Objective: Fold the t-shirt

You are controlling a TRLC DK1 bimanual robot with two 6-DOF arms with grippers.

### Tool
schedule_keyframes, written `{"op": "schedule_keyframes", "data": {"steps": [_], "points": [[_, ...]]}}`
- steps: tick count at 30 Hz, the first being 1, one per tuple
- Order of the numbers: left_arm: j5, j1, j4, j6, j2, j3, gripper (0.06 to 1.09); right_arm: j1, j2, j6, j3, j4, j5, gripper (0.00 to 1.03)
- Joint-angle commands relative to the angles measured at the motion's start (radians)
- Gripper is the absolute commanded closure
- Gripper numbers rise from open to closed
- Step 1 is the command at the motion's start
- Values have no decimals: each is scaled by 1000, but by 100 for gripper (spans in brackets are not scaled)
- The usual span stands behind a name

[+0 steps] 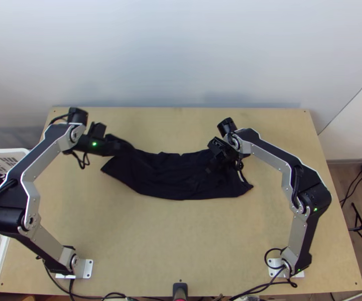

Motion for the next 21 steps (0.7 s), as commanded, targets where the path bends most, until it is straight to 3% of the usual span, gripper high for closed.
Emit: {"op": "schedule_keyframes", "data": {"steps": [1,12,21], "points": [[7,-145,-101,-16,-19,167,105,1,-68,15,17,-45,-4,99],[7,-326,-277,4,163,579,105,-62,-346,43,-15,-155,-44,99],[7,-532,-283,-24,423,877,105,-267,-544,38,-121,-177,-44,99]]}}
